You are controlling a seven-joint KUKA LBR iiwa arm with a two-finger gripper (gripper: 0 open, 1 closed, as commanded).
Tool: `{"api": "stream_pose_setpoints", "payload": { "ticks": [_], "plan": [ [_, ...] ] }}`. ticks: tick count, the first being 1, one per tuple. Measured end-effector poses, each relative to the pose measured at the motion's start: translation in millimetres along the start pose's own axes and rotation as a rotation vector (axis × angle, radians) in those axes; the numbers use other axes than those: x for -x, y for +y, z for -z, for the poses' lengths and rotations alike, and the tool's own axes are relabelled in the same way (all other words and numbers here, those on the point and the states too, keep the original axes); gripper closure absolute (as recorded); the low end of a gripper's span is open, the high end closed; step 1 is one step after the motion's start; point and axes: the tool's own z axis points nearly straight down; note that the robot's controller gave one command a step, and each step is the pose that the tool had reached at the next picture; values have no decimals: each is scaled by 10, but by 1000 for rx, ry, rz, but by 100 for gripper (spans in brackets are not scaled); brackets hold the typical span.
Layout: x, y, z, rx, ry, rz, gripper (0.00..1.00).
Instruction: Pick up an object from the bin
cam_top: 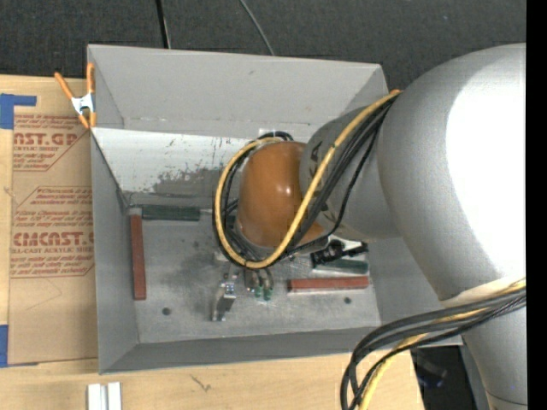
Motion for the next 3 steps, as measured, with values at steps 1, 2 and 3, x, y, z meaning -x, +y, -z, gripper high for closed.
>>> {"api": "stream_pose_setpoints", "payload": {
  "ticks": [1, 2, 3],
  "plan": [
    [144, -203, -14, 4, -5, 61, 0],
    [275, -372, -21, 5, -6, 150, 0],
    [105, -669, 436, -2, 8, 128, 0]
  ]
}}
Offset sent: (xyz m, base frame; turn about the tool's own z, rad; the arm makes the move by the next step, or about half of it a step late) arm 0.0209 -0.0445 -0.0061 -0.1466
